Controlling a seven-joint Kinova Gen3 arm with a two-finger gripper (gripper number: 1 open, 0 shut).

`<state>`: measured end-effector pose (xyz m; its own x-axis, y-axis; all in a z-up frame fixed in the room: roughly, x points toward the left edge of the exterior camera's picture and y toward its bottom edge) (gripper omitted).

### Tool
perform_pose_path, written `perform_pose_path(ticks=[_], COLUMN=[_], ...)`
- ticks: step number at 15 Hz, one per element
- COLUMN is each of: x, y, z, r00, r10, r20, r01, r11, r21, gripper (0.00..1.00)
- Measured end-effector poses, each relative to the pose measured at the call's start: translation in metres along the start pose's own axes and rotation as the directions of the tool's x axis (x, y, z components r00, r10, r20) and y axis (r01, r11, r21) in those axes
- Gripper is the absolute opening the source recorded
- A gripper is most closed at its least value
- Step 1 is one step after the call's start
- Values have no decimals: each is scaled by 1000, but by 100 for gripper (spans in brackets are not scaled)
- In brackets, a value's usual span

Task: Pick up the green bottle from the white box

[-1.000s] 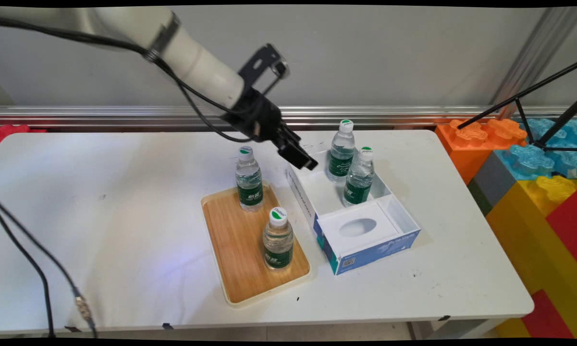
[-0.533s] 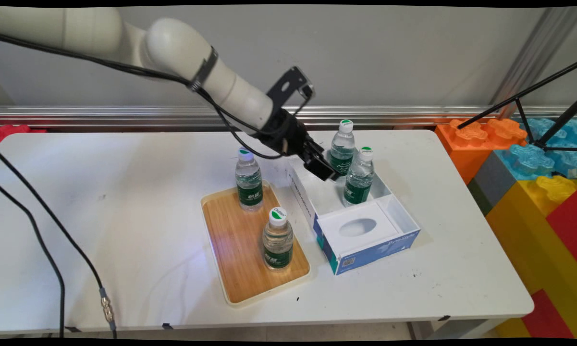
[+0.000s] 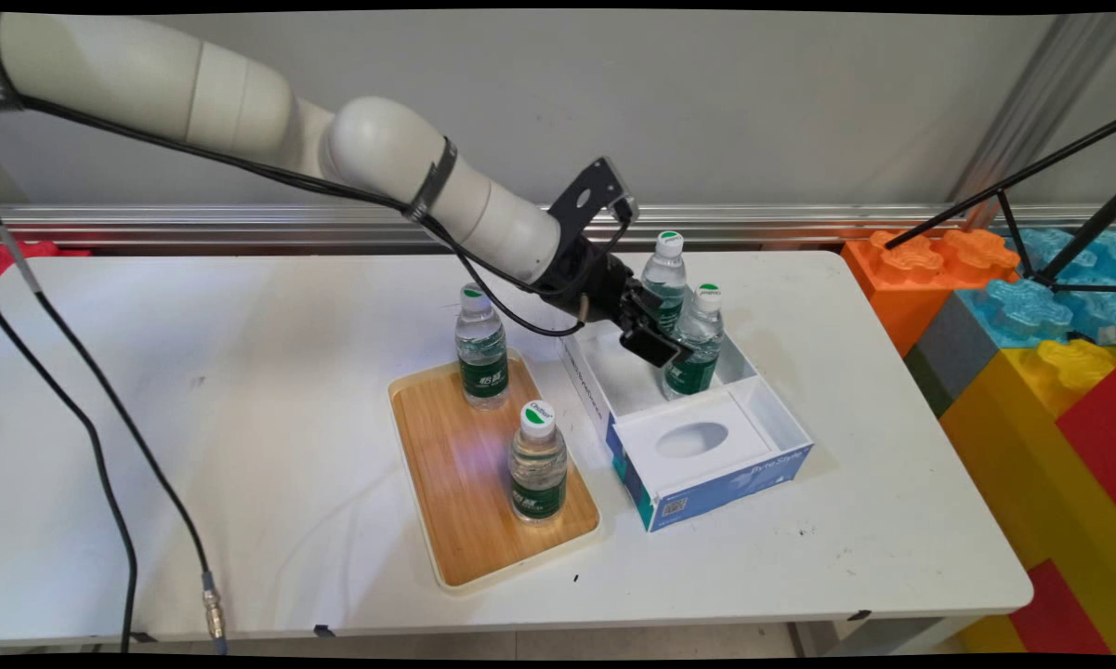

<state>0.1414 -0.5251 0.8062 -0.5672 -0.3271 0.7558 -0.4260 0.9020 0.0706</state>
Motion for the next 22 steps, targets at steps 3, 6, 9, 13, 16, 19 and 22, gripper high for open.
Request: perform_pose_path(ticks=[3, 6, 9, 13, 16, 19, 22], x=[-3, -5, -8, -11, -13, -15, -16], y=[-4, -6, -10, -13, -13, -14, -14], z=[12, 21, 29, 39, 44, 49, 51], r00=[1000, 999, 998, 996, 995, 994, 992], r10=[16, 17, 16, 14, 15, 25, 45], r20=[-25, -43, -62, -84, -98, -109, -114], r01=[-16, -16, -15, -13, -15, -26, -47], r11=[1000, 1000, 1000, 1000, 1000, 1000, 999], r21=[11, 19, 22, 14, -2, -12, -20], gripper=[100, 100, 100, 100, 100, 100, 0])
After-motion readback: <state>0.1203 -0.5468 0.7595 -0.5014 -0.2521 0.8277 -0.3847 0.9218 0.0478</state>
